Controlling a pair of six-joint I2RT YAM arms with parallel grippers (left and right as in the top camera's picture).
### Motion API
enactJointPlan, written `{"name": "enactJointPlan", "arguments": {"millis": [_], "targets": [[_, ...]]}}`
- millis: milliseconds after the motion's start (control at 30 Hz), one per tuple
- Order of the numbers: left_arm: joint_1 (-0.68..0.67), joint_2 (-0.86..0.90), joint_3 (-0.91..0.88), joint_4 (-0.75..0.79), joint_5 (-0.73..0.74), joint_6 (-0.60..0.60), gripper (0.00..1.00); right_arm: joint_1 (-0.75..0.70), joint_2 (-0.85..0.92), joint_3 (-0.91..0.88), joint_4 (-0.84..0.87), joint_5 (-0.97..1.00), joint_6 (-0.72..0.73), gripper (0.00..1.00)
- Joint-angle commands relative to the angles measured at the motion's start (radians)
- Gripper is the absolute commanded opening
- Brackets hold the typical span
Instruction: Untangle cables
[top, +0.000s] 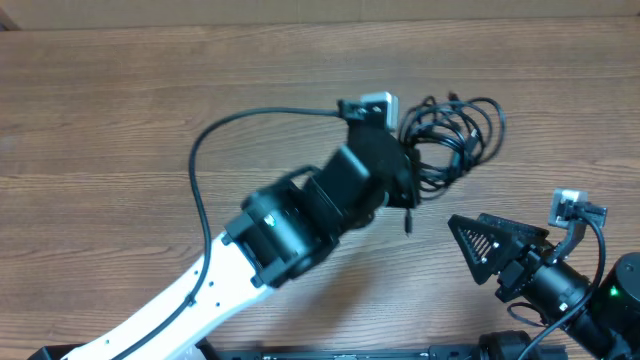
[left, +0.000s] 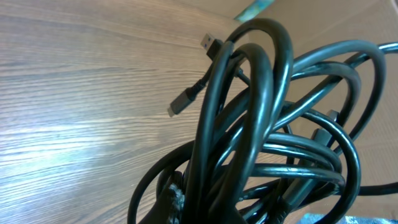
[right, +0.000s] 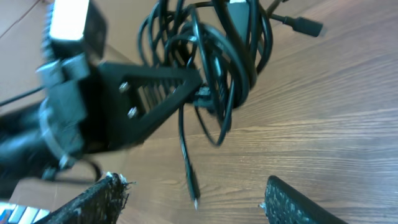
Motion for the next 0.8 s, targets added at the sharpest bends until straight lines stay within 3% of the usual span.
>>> {"name": "enactJointPlan", "arguments": {"millis": [0, 233, 633, 767], "targets": [[-0.070, -0.012, 0.010, 0.029, -0.159, -0.033, 0.04, 0.003, -0.003, 0.000, 0.005, 0.090, 0.073, 0.63], [-0.126, -0.011, 0.010, 0.060, -0.170, -0.040, 0.04, 0.003, -0.003, 0.000, -0.014, 0.243, 0.119, 0.49], [-0.170, -0.011, 0.010, 0.082, -0.119, -0.056, 0.04, 0.003, -0.002, 0.000, -0.021, 0.263, 0.117, 0.43], [-0.171, -0.011, 0.010, 0.109, -0.090, -0.059, 0.04, 0.003, -0.002, 0.000, -0.025, 0.267, 0.117, 0.36]]}}
